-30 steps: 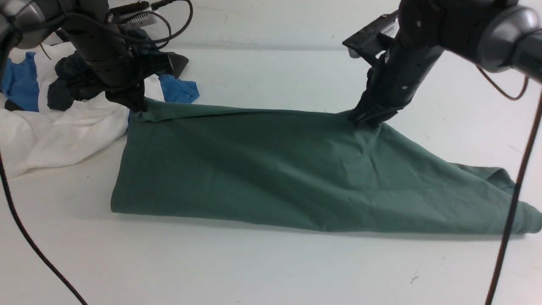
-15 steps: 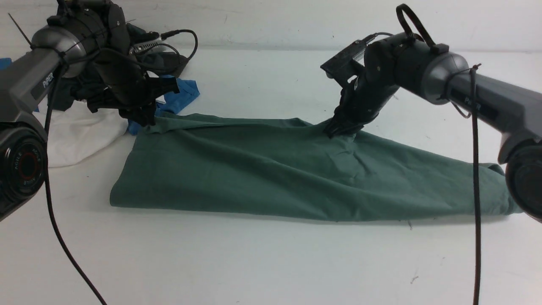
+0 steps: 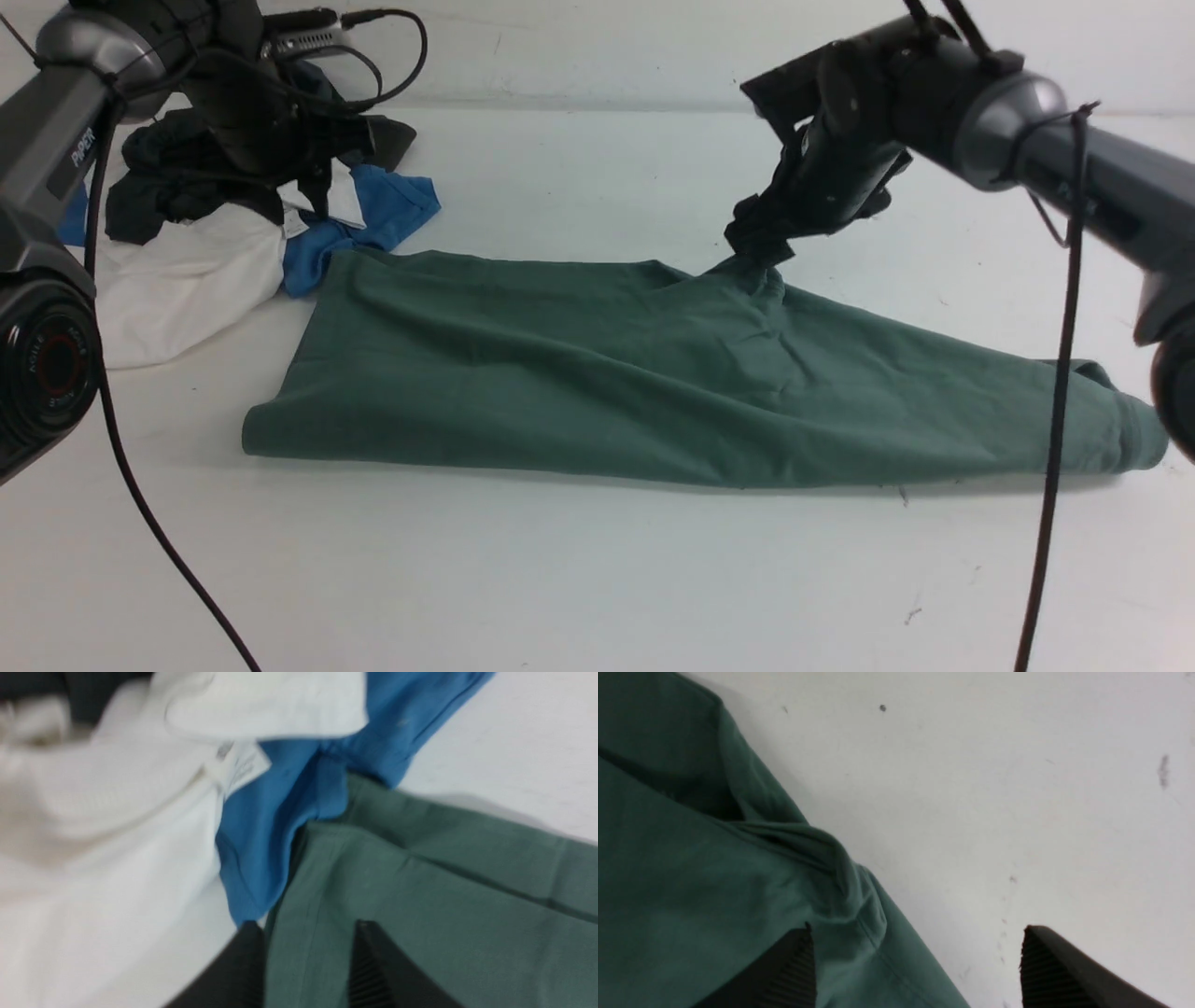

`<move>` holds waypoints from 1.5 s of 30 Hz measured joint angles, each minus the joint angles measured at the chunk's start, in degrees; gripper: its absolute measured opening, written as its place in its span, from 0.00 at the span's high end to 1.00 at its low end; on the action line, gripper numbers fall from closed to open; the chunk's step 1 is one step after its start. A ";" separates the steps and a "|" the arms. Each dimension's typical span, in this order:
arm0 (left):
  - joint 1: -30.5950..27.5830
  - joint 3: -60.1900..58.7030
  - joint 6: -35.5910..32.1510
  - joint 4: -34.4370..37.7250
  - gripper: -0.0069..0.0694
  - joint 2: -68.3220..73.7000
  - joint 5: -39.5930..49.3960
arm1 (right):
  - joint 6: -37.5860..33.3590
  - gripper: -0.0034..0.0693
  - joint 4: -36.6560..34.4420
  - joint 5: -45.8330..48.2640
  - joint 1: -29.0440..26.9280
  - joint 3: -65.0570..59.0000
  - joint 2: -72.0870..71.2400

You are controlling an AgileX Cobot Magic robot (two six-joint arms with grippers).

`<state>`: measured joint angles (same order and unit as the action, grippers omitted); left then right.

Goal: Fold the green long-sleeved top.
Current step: Use both arms to drag the lower edge of the fabric forward and fold it over the upper edge

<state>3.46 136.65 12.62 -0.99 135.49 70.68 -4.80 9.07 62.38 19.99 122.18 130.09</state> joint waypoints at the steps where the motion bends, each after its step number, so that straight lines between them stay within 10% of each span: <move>1: 0.01 0.09 -0.66 0.00 0.70 0.00 0.06 | 0.00 0.21 0.01 0.00 0.00 0.09 -0.22; 9: 0.59 0.83 -3.91 0.07 0.90 1.82 0.31 | -2.97 0.30 -4.71 5.61 0.00 1.27 -3.21; 21: 0.59 0.83 -3.91 0.32 0.43 8.77 -7.83 | -3.94 0.31 -5.08 4.61 0.00 1.27 -0.36; 27: 0.59 0.83 -3.91 0.99 0.39 10.50 -11.21 | -4.09 0.31 -5.08 3.16 0.00 1.27 -0.36; 35: 0.59 0.94 -3.91 2.22 0.49 12.24 -11.90 | -4.13 0.31 -5.08 2.17 0.00 1.27 -0.36; 40: 0.59 1.31 -4.15 2.50 0.82 12.27 -11.08 | -4.28 0.31 -5.08 1.99 0.00 1.27 -0.36; 45: 0.65 1.47 -4.37 2.67 0.88 11.20 -8.68 | -3.77 0.31 -5.08 1.88 -0.13 1.27 -0.36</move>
<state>4.11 138.12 8.25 1.68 146.69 62.00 -8.58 3.99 64.25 19.87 123.45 129.73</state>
